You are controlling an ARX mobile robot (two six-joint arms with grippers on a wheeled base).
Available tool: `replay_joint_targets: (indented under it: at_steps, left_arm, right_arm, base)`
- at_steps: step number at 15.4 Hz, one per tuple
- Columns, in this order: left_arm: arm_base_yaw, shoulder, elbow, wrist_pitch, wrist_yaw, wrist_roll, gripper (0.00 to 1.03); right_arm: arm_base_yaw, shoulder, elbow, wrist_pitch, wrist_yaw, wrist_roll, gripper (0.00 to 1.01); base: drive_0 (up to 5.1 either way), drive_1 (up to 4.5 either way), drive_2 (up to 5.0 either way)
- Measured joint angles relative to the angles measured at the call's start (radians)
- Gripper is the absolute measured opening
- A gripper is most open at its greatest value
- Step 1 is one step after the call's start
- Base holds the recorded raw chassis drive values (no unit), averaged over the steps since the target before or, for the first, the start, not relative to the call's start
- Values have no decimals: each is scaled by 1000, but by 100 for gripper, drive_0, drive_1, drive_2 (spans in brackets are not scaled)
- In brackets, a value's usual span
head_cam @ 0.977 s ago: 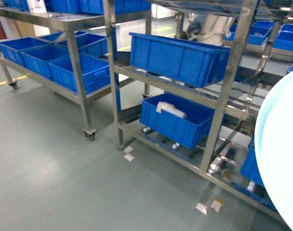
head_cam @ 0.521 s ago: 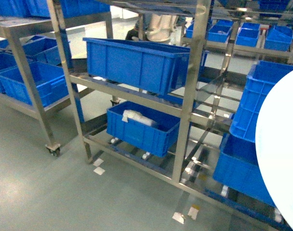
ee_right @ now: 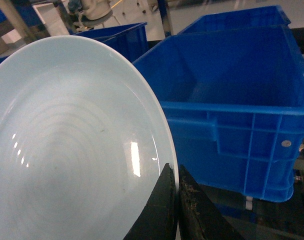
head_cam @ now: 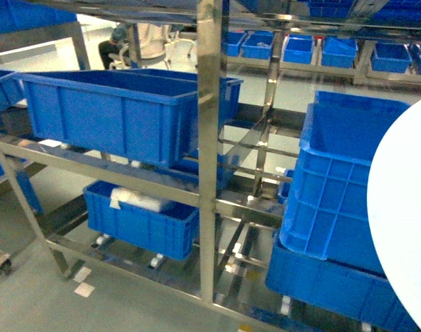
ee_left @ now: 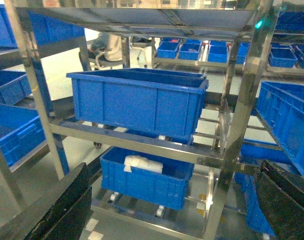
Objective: Place blue tray on left shelf second layer neatly
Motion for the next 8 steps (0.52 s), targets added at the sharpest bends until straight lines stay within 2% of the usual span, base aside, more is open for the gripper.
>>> replay_joint_targets:
  at_steps: [1,8]
  left_arm:
    - [0,0,0,0,0,0,98]
    - [0,0,0,1,-1,0,98]
  right_arm:
    - [0,0,0,1,0,0,2]
    - [0,0,0,1,0,0,2]
  base:
    - [-165,259,-589]
    - [-158,-158,-158]
